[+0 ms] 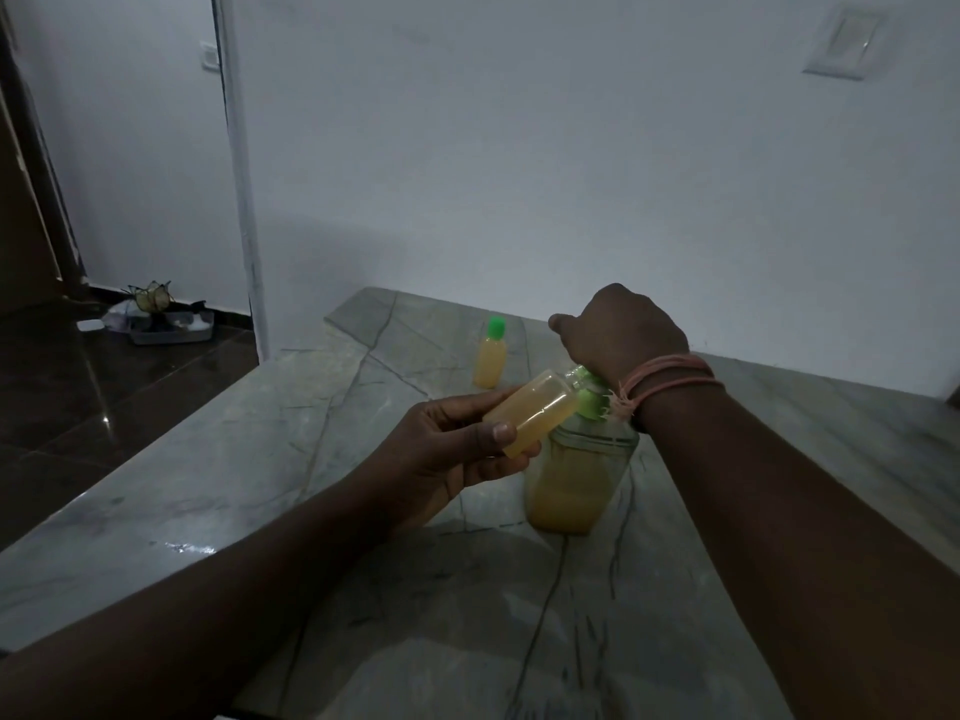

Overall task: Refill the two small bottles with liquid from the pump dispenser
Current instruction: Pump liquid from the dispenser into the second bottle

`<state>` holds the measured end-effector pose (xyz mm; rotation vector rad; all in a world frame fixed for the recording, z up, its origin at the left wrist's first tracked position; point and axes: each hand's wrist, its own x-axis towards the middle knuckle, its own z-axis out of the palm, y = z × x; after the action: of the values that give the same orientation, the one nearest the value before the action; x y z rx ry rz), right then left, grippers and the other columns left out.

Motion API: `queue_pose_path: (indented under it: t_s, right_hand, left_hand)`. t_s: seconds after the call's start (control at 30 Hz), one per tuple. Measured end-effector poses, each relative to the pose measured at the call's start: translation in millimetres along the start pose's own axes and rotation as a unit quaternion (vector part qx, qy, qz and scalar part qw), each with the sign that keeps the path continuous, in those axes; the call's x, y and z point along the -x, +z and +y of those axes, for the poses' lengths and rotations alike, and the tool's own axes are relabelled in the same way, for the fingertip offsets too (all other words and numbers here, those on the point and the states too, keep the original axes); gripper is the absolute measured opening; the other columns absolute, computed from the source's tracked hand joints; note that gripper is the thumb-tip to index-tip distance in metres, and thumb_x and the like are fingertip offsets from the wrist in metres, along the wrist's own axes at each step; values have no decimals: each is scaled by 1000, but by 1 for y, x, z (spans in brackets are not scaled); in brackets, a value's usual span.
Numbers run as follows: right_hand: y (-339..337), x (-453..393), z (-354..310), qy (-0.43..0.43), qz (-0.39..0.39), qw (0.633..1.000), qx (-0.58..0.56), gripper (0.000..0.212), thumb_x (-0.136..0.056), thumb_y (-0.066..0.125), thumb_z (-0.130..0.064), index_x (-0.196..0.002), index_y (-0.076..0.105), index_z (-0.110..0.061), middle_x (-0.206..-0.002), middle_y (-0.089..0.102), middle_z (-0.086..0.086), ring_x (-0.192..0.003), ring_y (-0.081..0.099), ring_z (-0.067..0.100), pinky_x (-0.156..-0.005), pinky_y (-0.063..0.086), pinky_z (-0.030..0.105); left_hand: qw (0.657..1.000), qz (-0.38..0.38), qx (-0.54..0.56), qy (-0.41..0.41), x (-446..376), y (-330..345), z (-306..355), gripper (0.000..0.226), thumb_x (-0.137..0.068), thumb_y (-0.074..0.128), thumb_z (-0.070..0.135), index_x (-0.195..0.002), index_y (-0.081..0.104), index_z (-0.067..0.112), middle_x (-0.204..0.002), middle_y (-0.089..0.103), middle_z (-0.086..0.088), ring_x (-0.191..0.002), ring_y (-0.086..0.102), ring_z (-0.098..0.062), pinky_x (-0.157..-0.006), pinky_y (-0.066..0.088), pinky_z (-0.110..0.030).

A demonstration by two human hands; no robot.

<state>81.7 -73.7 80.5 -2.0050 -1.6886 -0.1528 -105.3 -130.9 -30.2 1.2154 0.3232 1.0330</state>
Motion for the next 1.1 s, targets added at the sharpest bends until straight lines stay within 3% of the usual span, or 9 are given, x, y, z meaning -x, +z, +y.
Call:
queue_pose_path:
  t_s: [0.13, 0.33, 0.5, 0.67, 0.87, 1.1]
  right_hand:
    - [-8, 0, -6, -24, 3, 999, 48, 38, -80, 57, -49, -61, 44, -18, -61, 46, -1, -55, 45, 20, -52, 32, 26]
    - [2, -2, 2, 13, -7, 999, -29, 38, -80, 57, -53, -69, 50, -17, -77, 60, 6, -76, 59, 29, -63, 41, 30]
    - [-1, -2, -1, -2, -14, 1000, -6, 34, -79, 58, -47, -65, 49, -17, -71, 58, 5, -67, 57, 26, -59, 40, 29]
    - [-6, -3, -4, -26, 14, 999, 36, 36, -78, 57, -47, -62, 44, -18, -62, 46, -1, -55, 45, 20, -50, 28, 25]
    - [1, -2, 1, 7, -25, 999, -27, 35, -80, 57, -48, -72, 55, -14, -76, 61, 7, -74, 60, 29, -63, 43, 31]
    - [-9, 2, -6, -16, -17, 1000, 20, 41, -83, 53, -54, -65, 44, -18, -69, 51, 3, -72, 54, 28, -64, 39, 31]
  left_hand:
    - [1000, 9, 3, -1, 1, 2, 1, 49, -77, 85, 25, -124, 72, 24, -125, 68, -16, -112, 68, -34, -85, 57, -30]
    - [1000, -6, -1, 3, -1, -1, 0, 52, -76, 85, 30, -126, 71, 23, -125, 68, -15, -113, 68, -34, -86, 57, -30]
    - [1000, -2, -5, 3, 0, 0, 0, 52, -75, 86, 32, -124, 72, 26, -125, 69, -11, -113, 68, -33, -86, 57, -30]
    - [1000, 2, 0, 5, 0, 2, 1, 52, -74, 88, 33, -123, 72, 27, -124, 70, -9, -112, 68, -32, -86, 57, -30]
    - [1000, -6, -7, 3, -1, -1, -1, 51, -76, 85, 32, -125, 71, 25, -122, 70, -12, -111, 68, -32, -85, 57, -30]
    - [1000, -3, -3, 3, 1, 3, 1, 53, -73, 88, 34, -123, 72, 26, -123, 70, -12, -112, 68, -32, -86, 57, -30]
